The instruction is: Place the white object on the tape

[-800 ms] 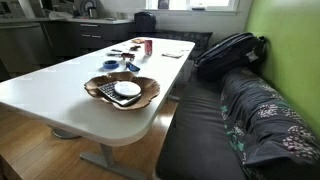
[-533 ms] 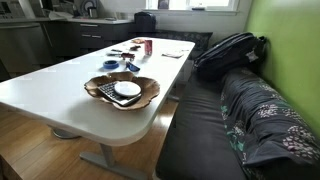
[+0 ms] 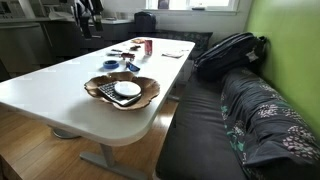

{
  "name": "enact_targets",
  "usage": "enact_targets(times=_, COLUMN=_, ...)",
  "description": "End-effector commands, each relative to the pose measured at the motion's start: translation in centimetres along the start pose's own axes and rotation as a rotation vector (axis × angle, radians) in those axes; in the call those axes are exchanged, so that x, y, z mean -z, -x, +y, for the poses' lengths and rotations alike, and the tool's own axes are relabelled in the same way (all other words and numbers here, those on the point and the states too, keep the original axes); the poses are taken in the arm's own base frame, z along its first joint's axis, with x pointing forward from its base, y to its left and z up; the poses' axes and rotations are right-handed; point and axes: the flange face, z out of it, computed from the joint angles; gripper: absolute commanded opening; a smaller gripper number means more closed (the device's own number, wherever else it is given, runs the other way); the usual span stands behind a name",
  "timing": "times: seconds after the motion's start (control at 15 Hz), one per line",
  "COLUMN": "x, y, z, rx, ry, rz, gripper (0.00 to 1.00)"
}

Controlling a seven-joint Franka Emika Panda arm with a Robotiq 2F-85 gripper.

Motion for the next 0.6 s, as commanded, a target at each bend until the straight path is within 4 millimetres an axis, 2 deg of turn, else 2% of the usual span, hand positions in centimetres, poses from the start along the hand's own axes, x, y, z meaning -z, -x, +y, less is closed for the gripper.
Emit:
enact_targets(times=0.0, x=-5.9, y=-4.8, z=-2.3, rx=-0.012, ry=0.164, rz=-0.014, gripper=1.00)
enact_targets(times=0.13, x=-9.1, y=-7.1, z=-3.0, rx=-0.006, ry=0.266, rz=-0.027, gripper=1.00)
enact_targets(times=0.2, x=-10.4, y=-7.6, z=-3.5, rx=0.017, ry=0.221, rz=-0.106, gripper=1.00)
enact_targets(times=0.27, x=-7.6, y=-5.3, z=-2.7, rx=0.002, ry=0.201, rz=-0.036, gripper=1.00)
enact_targets(times=0.4, x=-10.1, y=-6.8, z=-3.4, rx=0.014, ry=0.208, rz=-0.079, gripper=1.00)
enact_targets(times=0.53, x=-10.8, y=-7.5, z=-3.7, rx=0.017, ry=0.213, rz=-0.091, gripper=1.00)
